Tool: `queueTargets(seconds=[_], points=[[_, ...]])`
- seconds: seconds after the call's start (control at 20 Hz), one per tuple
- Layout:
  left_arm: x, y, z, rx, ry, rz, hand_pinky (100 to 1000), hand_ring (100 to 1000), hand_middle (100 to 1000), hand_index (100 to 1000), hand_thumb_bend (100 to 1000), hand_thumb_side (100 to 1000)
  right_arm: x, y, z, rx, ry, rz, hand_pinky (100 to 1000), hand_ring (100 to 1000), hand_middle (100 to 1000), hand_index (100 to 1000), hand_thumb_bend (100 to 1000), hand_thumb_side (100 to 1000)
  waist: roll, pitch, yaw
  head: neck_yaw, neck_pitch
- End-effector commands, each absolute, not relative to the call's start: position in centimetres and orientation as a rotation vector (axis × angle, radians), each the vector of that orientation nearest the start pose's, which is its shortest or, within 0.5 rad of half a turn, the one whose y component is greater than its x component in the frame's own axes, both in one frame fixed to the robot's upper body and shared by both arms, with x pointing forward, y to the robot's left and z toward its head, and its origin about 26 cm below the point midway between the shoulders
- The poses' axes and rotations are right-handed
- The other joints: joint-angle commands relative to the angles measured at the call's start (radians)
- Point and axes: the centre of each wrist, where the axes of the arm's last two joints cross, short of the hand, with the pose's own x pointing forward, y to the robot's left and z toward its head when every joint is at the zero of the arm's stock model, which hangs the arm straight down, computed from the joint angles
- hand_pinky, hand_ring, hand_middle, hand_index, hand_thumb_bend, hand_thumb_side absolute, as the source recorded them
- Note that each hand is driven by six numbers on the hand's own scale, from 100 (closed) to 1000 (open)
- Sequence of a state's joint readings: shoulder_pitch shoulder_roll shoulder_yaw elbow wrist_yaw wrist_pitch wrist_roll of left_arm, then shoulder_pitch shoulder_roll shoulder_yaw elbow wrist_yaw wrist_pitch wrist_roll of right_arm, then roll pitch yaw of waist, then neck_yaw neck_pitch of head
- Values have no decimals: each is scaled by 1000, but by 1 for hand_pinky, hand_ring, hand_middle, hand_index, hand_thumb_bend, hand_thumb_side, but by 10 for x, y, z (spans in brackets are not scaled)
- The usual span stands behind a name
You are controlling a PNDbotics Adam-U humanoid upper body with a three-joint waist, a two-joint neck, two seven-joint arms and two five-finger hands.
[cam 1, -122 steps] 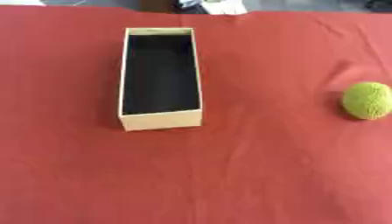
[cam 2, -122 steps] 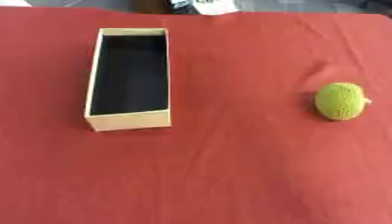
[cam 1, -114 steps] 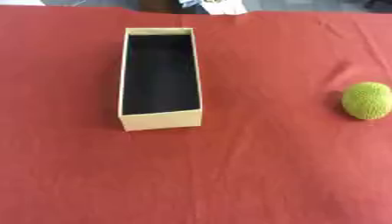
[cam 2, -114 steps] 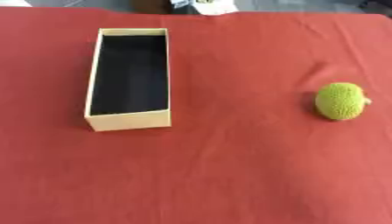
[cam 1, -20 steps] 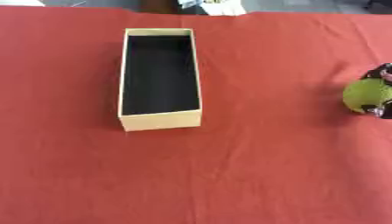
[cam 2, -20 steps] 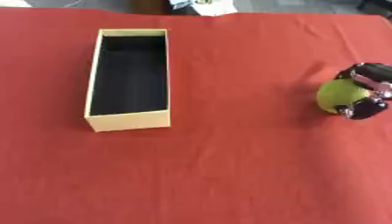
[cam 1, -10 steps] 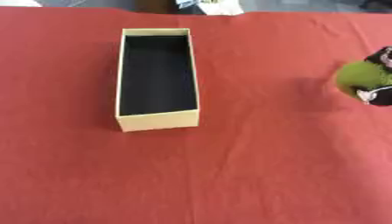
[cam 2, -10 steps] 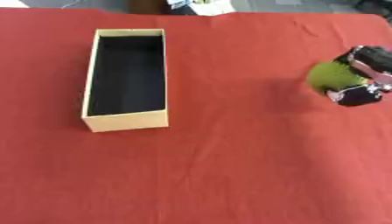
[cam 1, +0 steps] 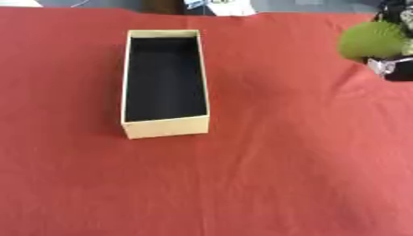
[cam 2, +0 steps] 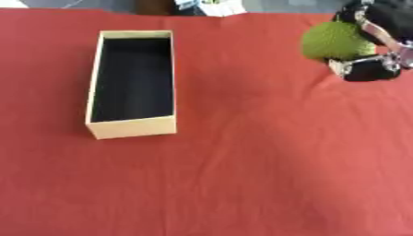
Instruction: Pick up objects on the table and place them in the box.
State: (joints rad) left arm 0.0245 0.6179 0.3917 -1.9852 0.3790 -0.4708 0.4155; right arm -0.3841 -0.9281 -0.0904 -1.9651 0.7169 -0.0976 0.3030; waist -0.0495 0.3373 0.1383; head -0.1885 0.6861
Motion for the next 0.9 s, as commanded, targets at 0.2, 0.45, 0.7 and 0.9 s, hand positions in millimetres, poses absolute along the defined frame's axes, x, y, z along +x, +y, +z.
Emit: queueTargets(seconds=[0.2, 0.45, 0.7, 0.9], points=[[239, 412, 217, -699, 3514, -293, 558, 612, 687, 678, 149, 689, 289, -284, 354, 1528, 2249, -1855, 798, 595, 465, 622, 100, 100, 5, -26, 12, -14, 12], [241, 410, 217, -673, 3526, -291, 558, 612, 688, 678, 149, 688, 293, -217, 367, 1320, 2274, -1761, 765, 597, 467, 629, 100, 100, 8, -26, 21, -19, 11], [242, 409, 216, -658, 3538, -291, 557, 612, 688, 677, 150, 689, 293, -167, 362, 1244, 2219, -1802, 763, 598, 463, 631, 100, 100, 5, -25, 33, -25, 12], [243, 408, 217, -647, 3539, -292, 558, 613, 689, 678, 154, 688, 309, -138, 346, 1204, 2211, -1855, 758, 596, 462, 629, 100, 100, 3, -24, 38, -33, 14]])
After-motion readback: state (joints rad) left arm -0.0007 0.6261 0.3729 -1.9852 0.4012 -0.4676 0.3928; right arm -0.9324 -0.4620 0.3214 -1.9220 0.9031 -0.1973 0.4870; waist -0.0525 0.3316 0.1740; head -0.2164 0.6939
